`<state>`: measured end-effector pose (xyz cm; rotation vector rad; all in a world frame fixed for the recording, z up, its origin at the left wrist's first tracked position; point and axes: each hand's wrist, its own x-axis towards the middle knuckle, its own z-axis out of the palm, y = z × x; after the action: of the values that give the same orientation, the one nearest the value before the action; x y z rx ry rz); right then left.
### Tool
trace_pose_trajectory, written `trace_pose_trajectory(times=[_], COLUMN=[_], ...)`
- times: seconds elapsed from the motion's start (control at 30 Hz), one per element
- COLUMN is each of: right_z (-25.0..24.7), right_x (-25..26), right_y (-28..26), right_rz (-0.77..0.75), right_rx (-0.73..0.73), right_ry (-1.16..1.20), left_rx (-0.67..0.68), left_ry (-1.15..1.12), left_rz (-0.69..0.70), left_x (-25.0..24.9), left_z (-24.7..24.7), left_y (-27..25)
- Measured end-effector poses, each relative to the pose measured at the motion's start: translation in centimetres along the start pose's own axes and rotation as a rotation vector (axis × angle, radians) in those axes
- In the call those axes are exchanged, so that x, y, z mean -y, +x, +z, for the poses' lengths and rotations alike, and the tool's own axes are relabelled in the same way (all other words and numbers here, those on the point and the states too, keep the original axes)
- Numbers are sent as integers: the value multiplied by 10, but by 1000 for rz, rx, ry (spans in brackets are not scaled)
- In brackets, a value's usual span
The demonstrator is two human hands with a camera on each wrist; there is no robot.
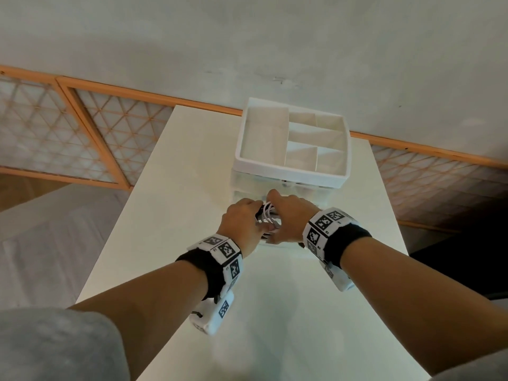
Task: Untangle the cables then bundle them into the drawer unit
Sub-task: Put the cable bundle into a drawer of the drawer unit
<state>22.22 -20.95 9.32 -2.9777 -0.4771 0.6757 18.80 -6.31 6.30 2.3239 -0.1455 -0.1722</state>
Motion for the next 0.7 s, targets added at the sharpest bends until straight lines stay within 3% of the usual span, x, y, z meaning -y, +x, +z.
trace_pose_trajectory(times=[0.3,0.5,0.63,0.7], right_z=[22,21,44,53], right_x=[-19,-18,-15,-20], right_y=[-5,-33,-46,-41], right_rz=[-8,-6,30,41], right_rx=[-46,-229,-54,-33], right_ry=[191,16,55,53], left_rx=[73,124,172,194], left_ry=[251,351,364,358], left_rz=[-38,-55,-31,11], left_x=[5,1,-2,-3], left_z=[21,21,22,22], left_y=[6,10,6,3])
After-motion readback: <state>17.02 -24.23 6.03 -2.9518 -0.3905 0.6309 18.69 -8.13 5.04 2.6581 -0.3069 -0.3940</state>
